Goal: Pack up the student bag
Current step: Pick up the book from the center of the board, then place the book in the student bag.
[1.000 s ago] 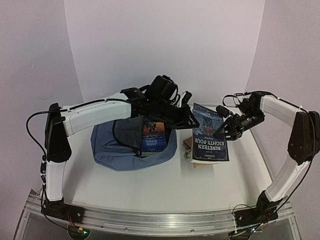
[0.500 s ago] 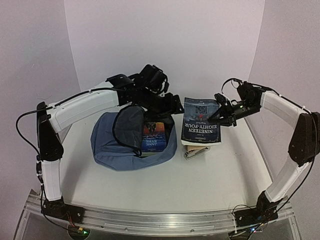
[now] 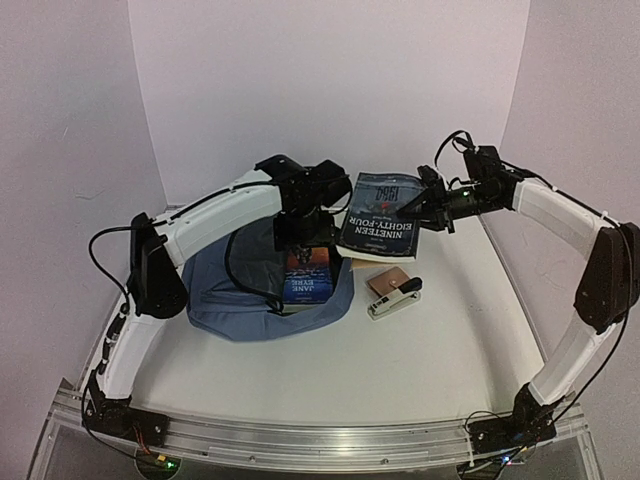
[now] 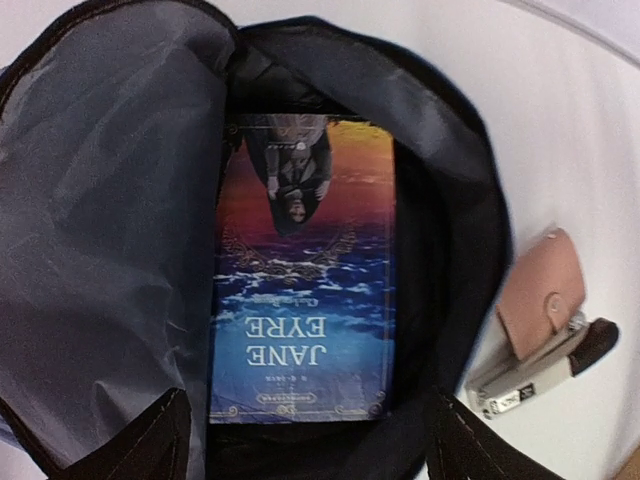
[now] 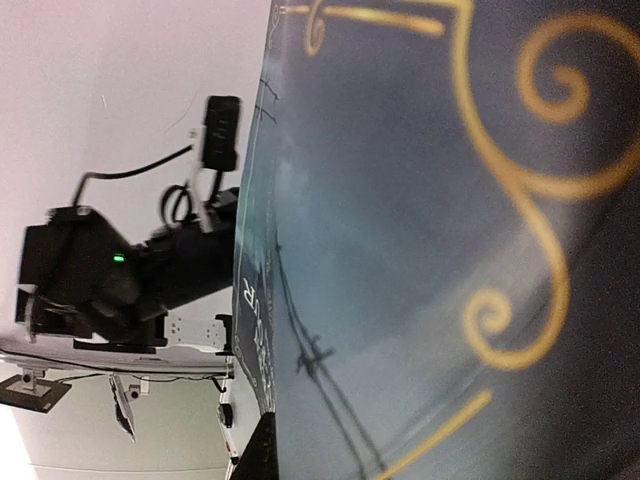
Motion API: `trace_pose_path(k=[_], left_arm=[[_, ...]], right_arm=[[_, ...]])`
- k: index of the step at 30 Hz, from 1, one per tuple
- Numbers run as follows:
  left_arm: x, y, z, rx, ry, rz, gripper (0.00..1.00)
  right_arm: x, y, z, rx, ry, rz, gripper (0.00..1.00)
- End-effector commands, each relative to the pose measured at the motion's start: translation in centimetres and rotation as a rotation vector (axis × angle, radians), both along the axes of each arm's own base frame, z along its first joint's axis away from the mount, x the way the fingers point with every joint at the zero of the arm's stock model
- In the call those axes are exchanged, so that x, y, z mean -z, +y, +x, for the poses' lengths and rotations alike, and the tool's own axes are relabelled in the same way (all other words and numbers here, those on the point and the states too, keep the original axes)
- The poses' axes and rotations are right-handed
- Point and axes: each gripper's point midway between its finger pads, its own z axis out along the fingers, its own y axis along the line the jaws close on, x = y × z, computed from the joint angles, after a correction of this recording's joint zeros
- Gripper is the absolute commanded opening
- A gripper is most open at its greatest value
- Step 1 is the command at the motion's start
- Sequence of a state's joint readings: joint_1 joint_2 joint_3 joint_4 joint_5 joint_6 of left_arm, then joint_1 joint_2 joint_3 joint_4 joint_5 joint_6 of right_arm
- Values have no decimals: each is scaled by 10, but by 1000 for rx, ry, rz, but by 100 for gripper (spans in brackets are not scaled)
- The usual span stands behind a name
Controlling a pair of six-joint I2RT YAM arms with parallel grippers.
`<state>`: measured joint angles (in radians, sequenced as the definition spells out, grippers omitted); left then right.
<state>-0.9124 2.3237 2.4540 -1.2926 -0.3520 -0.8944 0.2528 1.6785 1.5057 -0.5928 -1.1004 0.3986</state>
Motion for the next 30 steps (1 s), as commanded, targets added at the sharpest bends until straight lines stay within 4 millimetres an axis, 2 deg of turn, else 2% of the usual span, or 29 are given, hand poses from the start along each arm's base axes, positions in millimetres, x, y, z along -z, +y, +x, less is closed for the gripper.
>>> trace_pose_path(k=[1, 8, 11, 14, 17, 20, 22, 25, 28, 30], left_arm=[[13, 76, -13, -117, 115, 256, 80], [46, 93, -6, -141, 176, 344, 79], [59, 100, -6, -149, 216, 364, 75], [63, 101, -2, -147, 228, 350, 72], [66, 95, 3, -122, 227, 322, 75], [73, 97, 3, -114, 246, 337, 78], [78, 103, 1, -120, 259, 362, 76], [76, 110, 0, -135, 256, 384, 61], [61, 109, 2, -134, 223, 354, 30], [52, 110, 2, -131, 209, 336, 14]], right_arm=[[-47, 20, 15, -25, -130, 113, 0], [-48, 32, 22, -25, -128, 135, 0], [-46, 35, 23, -26, -126, 137, 0], [-45, 40, 25, -26, -125, 137, 0], [-46, 46, 26, -31, -128, 140, 0], [-47, 53, 28, -36, -134, 145, 0], [-45, 59, 29, -42, -134, 145, 0], [-40, 67, 31, -48, -131, 141, 0], [-33, 72, 37, -44, -129, 131, 0], [-29, 76, 41, -37, -134, 120, 0]])
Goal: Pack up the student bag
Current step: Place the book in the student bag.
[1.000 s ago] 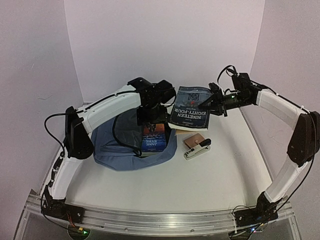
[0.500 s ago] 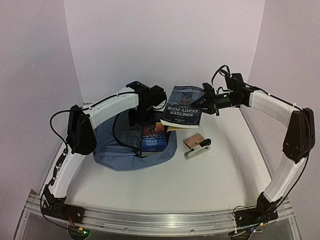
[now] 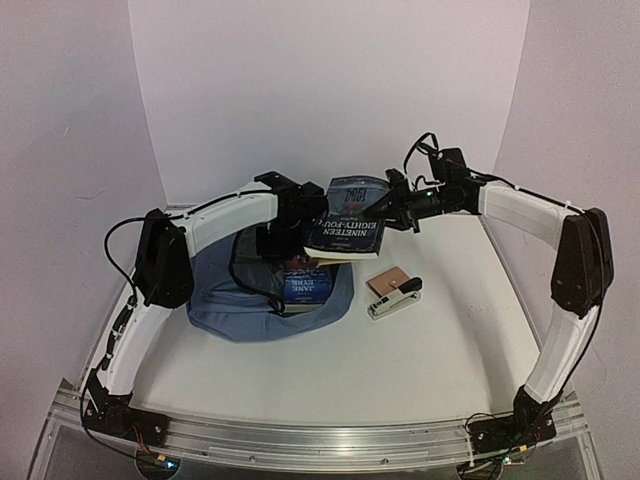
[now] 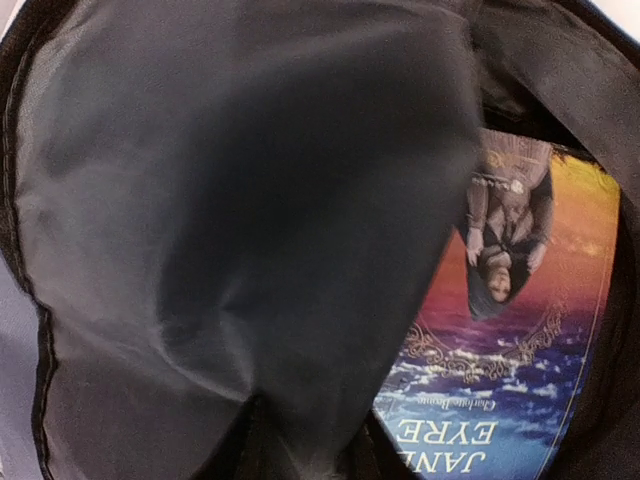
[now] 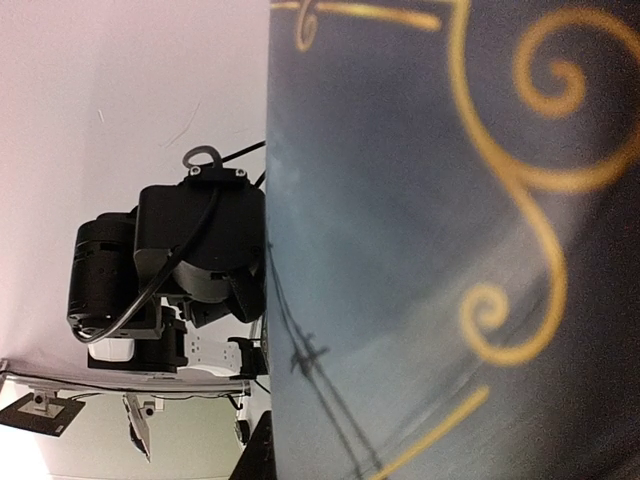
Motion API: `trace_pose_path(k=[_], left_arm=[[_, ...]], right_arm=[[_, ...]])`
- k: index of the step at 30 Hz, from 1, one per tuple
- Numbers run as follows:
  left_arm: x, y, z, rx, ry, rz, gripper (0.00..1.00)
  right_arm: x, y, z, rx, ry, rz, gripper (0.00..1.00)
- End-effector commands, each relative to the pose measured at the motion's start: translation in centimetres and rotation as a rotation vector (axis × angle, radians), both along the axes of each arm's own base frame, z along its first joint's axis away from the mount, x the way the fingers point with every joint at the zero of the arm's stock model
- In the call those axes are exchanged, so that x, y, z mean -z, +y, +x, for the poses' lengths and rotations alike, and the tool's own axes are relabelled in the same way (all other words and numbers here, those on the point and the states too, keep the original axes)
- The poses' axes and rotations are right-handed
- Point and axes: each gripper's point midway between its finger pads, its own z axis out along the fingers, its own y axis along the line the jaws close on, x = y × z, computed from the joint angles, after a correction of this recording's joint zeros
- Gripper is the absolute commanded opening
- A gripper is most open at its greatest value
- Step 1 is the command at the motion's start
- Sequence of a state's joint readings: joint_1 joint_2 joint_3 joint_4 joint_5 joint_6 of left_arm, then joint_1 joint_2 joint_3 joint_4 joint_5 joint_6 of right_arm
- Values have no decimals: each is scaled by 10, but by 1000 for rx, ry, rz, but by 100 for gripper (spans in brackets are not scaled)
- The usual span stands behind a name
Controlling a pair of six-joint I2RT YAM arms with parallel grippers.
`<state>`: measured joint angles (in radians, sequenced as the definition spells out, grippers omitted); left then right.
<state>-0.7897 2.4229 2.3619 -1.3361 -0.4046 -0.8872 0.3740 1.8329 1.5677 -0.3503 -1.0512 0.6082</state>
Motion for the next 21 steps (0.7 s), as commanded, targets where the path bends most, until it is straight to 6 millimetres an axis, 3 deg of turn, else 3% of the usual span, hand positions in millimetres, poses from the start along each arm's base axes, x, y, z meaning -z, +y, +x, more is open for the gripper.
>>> trace_pose_path(k=[1, 3, 8, 11, 14, 21], left_arm=[[-28, 40, -33, -3, 95, 110, 7], [-37, 40, -33, -2, 82, 93, 1], [-58, 38, -34, -9, 46, 12, 0], [-66, 41, -36, -23, 31, -31, 0], [-71, 43, -35, -31, 20, -57, 0], [-74, 34, -29, -4, 10, -93, 0]], right_arm=[[-44, 18, 15, -25, -178, 76, 0], [-40, 25, 18, -31, -178, 74, 0], [-38, 57, 19, -75, -192, 117, 0], [-22, 75, 24, -94, -188, 114, 0], [9, 82, 34, -83, -178, 72, 0], [103, 71, 40, -31, -80, -105, 0]])
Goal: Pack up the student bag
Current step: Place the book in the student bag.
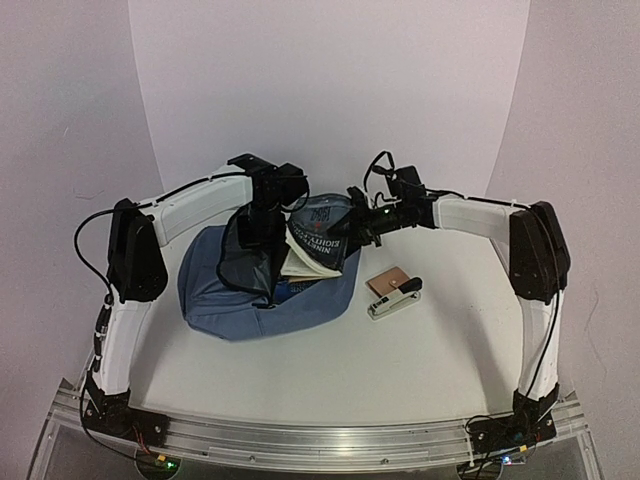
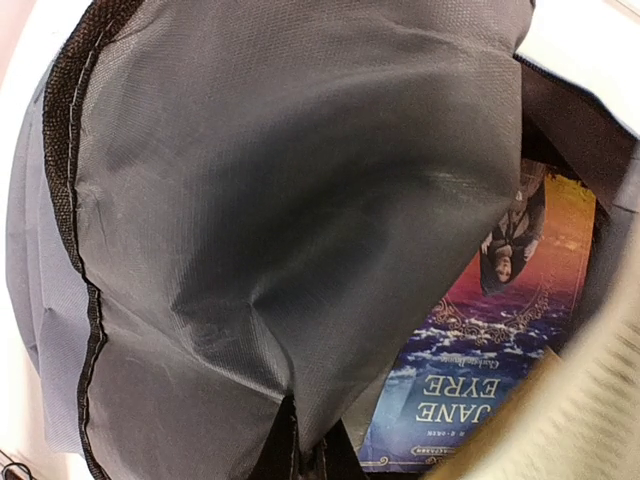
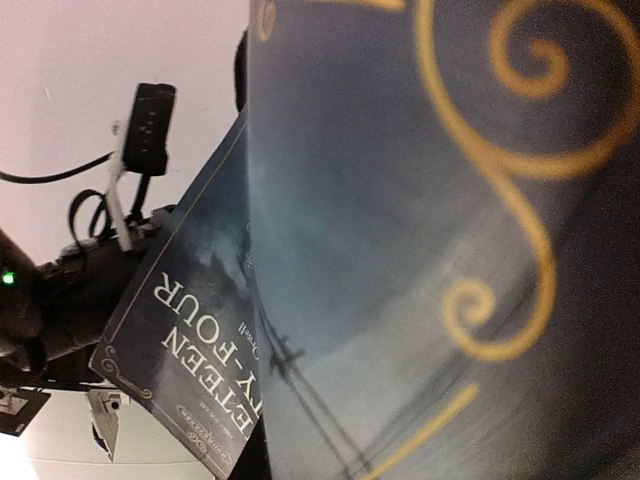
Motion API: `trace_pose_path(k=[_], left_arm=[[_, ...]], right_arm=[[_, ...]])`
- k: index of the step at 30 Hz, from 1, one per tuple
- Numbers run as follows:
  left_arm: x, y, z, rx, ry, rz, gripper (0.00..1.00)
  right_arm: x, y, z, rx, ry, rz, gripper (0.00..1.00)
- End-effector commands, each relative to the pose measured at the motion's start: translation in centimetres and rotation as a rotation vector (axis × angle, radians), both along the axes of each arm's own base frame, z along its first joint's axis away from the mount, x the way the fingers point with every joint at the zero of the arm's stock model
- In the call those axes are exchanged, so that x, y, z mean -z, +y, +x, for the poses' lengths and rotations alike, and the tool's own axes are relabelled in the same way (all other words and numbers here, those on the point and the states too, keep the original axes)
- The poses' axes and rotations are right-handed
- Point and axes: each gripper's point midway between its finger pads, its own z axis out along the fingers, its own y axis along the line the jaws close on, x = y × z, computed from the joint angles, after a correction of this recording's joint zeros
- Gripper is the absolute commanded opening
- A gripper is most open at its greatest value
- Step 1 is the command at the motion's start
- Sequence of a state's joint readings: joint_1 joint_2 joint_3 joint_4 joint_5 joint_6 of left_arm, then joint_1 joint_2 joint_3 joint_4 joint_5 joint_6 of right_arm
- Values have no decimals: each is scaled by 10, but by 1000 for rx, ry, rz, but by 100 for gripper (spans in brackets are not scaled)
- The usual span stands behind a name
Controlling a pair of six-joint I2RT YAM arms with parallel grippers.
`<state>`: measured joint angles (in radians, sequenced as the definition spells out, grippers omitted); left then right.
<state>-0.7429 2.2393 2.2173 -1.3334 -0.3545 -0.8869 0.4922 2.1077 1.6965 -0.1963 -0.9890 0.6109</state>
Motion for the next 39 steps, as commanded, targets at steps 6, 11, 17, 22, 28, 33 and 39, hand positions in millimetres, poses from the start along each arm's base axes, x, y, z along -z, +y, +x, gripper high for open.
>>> trace_pose_path(k=[6, 11, 17, 22, 28, 33, 39], left_arm=[[-29, -2, -19, 58, 16, -45, 0], [-30, -11, -15, 102, 7, -78, 0], [-29, -25, -9, 150, 7, -110, 0], [-33, -38, -5, 186, -11, -159, 0], [-38, -56, -4, 244, -25, -237, 0], [-41, -62, -5, 268, -35, -261, 0], [-47, -57, -6, 256, -51, -269, 0]], right_arm=[[89, -12, 12, 39, -38, -215, 0], [94, -1, -13, -81, -36, -260, 0], [104, 28, -28, -159, -25, -255, 0], [112, 52, -15, -155, -10, -235, 0], [91, 84, -17, -191, -5, -143, 0], [81, 99, -10, -178, -53, -129, 0], [115, 79, -13, -156, -74, -255, 23]])
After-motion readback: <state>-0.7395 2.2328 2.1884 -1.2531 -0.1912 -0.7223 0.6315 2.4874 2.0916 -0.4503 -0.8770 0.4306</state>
